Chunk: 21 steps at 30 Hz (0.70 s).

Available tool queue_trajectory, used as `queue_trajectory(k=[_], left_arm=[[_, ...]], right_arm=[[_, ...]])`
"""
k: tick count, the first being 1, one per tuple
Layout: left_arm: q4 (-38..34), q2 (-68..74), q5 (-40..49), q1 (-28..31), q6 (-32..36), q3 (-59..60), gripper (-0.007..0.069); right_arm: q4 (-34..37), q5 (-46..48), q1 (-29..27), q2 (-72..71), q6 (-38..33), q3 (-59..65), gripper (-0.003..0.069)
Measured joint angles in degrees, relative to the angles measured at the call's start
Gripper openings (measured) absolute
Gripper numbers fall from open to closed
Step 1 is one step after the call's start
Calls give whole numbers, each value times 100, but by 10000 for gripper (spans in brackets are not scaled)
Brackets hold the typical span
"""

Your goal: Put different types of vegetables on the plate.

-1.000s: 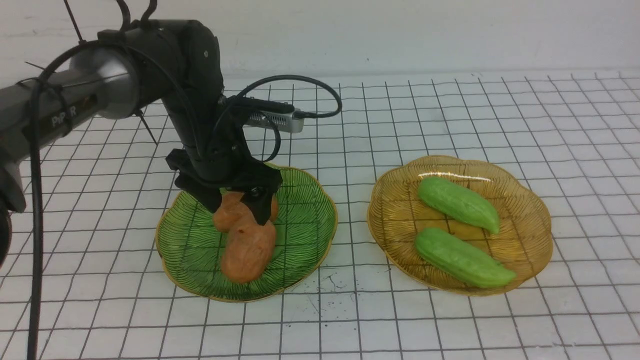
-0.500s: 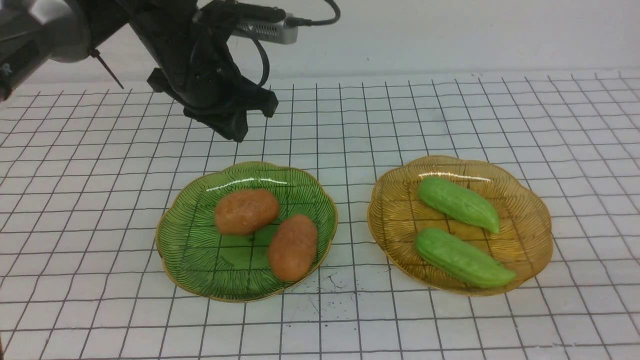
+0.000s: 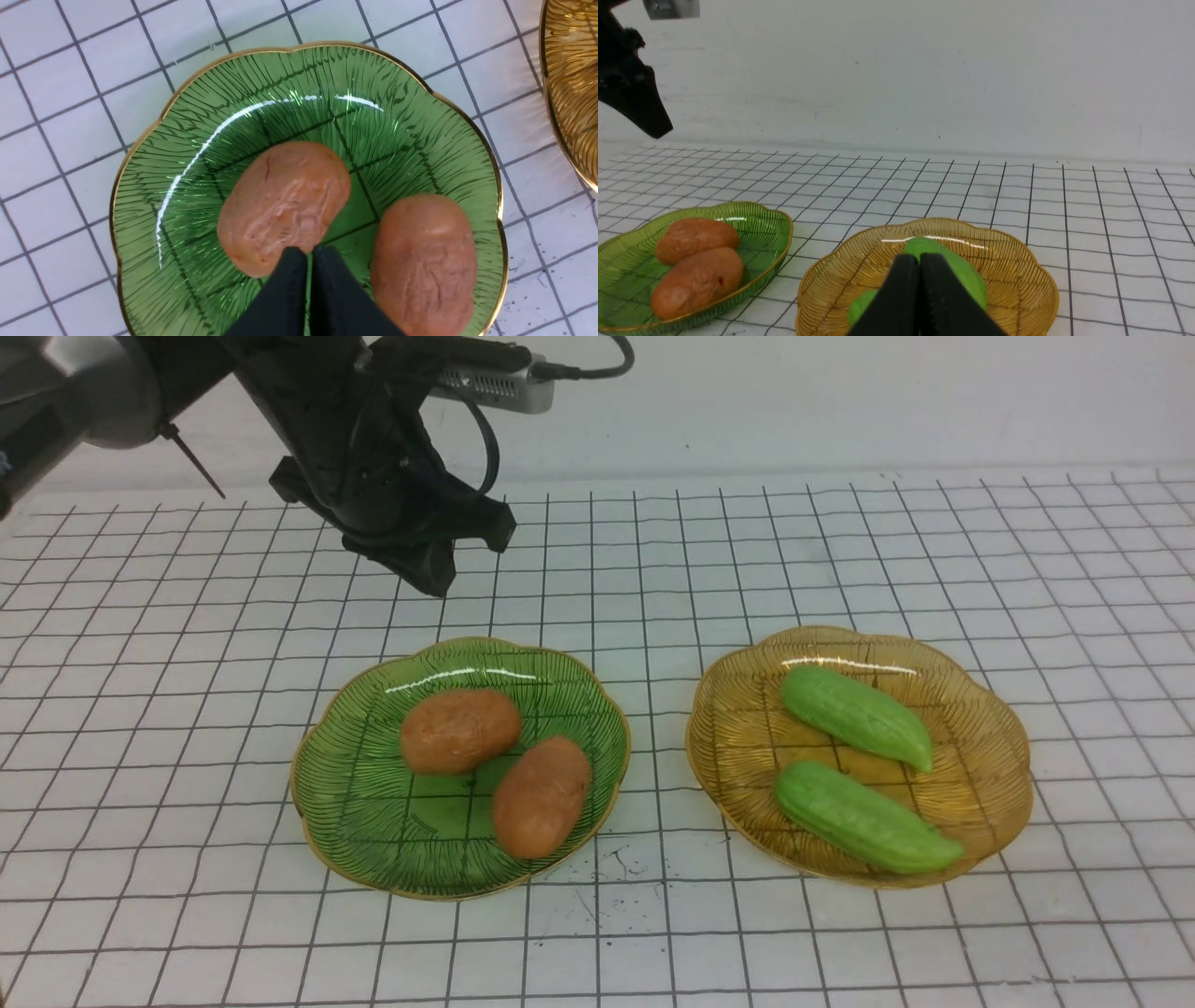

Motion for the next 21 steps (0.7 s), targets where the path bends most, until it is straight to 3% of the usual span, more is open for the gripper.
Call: queue_trajectory(k=[11,21], left_arm=[[133,0,0,0,0,0,-8],[169,-89,1,0,0,0,-8]], right_arm=[[-29,318,0,-51,0,189,-15],[-676,319,-286,-920,0,921,-15]])
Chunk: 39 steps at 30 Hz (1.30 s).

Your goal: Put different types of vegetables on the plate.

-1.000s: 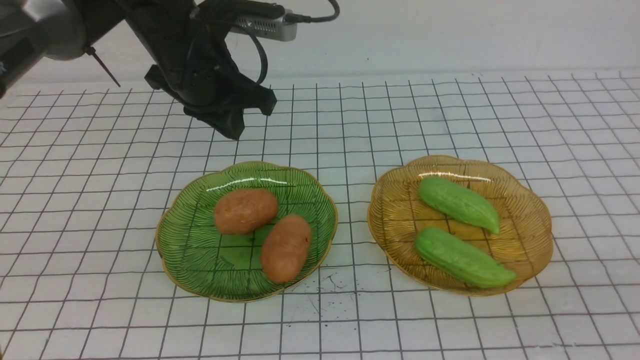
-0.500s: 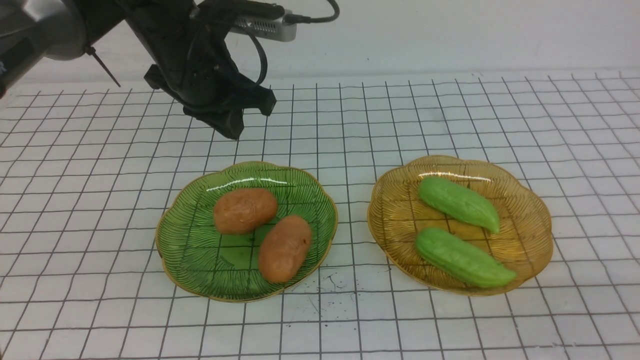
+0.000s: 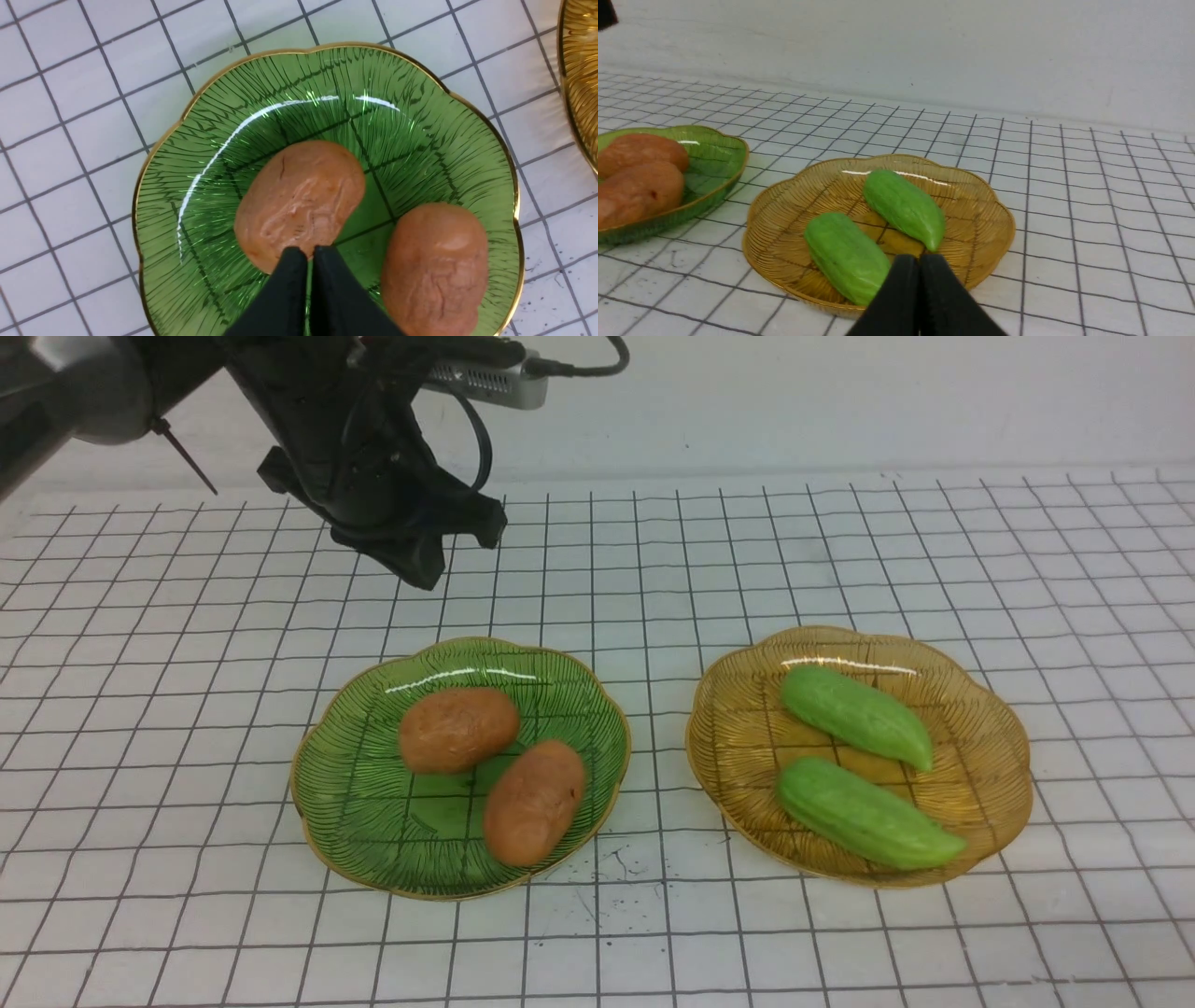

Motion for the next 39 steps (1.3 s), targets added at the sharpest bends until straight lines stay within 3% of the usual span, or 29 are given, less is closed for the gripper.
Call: queue_trajectory(k=[6,17,31,39], left_arm=[[0,-36,11,0,0,0,-8],[0,-879,50,0,-35,265,-8],[-275,-3310,108,0,-49,1768,-8],[-295,-5002,110,0,-49,3356,-8]], right_arm=[[-24,317,-365,-71,0,310,-15],[-24,489,-459,-71,0,285,-15],[-46,489,-1200,-71,0,285,-15],[-46,489,-1469,-71,0,285,-15]])
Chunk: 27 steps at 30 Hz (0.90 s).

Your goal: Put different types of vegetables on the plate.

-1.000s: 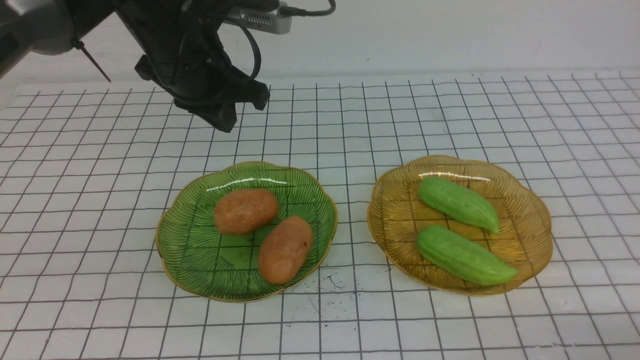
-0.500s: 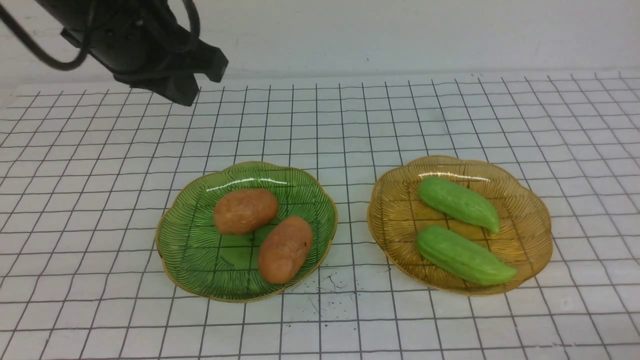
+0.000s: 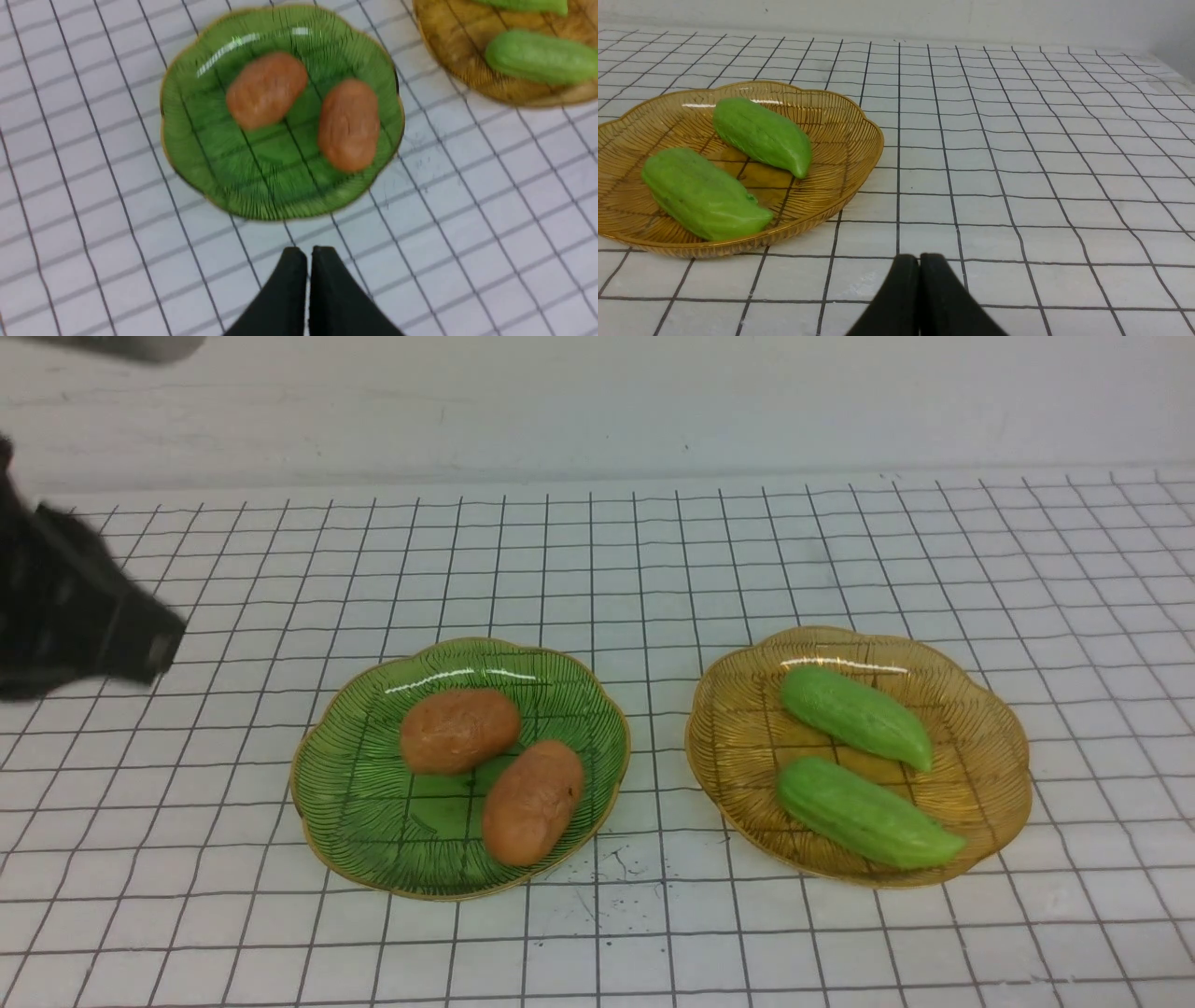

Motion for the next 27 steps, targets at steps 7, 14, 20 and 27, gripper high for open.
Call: queue_trajectory(k=[7,14,20,27], left_arm=[[-257,-2066,-1834,0,-7,2843,-8],[-778,-3160,-4920,0,-7,4758,-8],[-846,-3297,-5428,0,-7,5363,-8],[-866,-3297,-5422,0,12,5720,-8]], right_arm=[[0,0,-6,0,0,0,-15],[0,0,-6,0,0,0,-15],[0,0,-6,0,0,0,-15],[0,0,-6,0,0,0,-15]])
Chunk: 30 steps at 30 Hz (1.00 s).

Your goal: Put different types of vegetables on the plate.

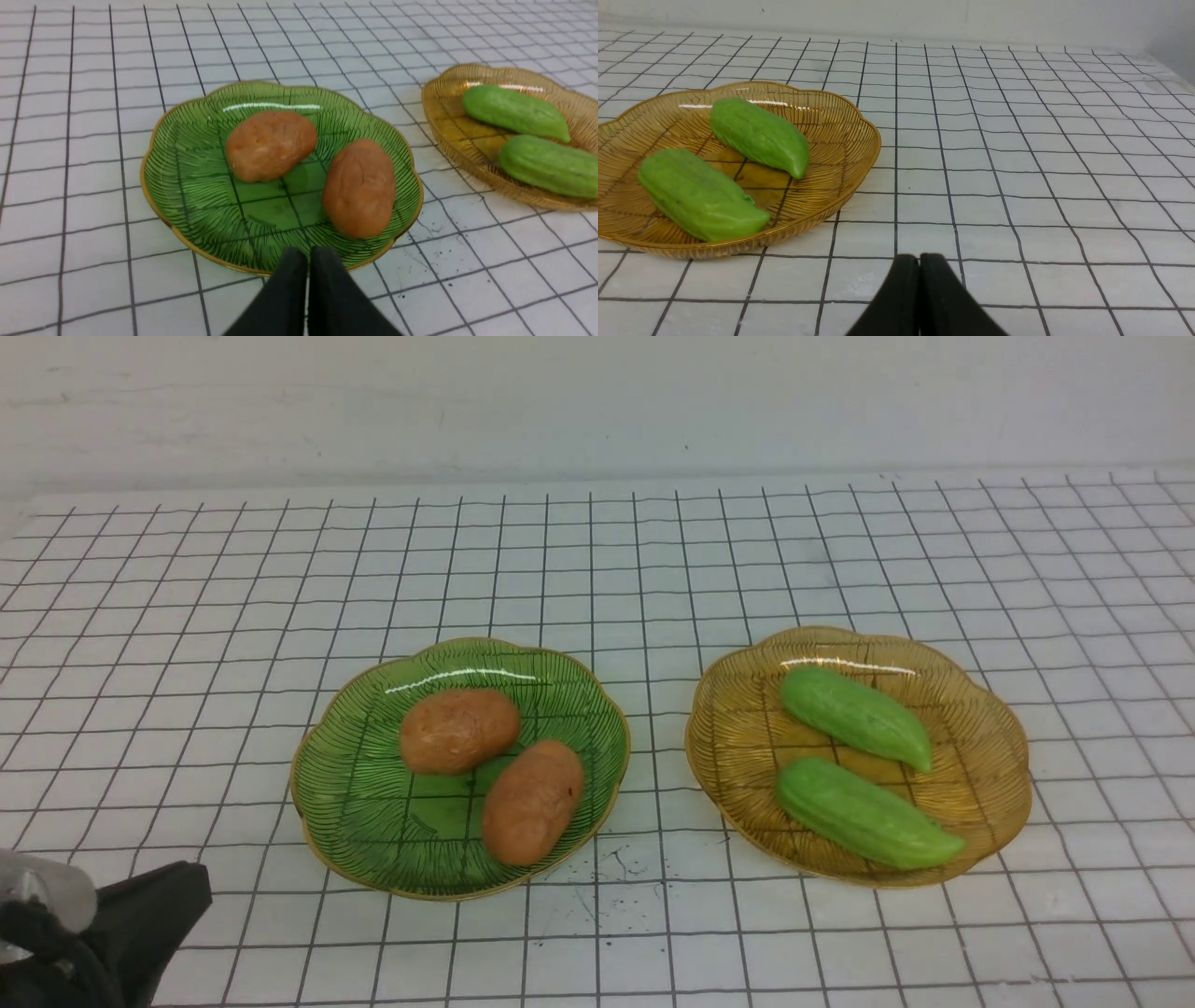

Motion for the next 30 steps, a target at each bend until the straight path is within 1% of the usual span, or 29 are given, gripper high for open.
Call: queue_trajectory(k=[7,10,12,16,21,24,30], left_arm=[[185,-30,214,0,35,23,-8],[490,-447,357,22,35,67,-8],[622,-961,352,211,35,272,-8],[661,-1817,234,822,35,863,-8],[668,-2557,-2,1454,30,1696,-8],[680,-2645,17,1599,-18,1906,-8],[698,-2652,364,1510,-24,1912,-8]], right_arm=[[0,0,0,0,0,0,-15],[0,0,0,0,0,0,-15],[0,0,0,0,0,0,-15],[0,0,0,0,0,0,-15],[0,0,0,0,0,0,-15],[0,0,0,0,17,0,-15],[0,0,0,0,34,0,-15]])
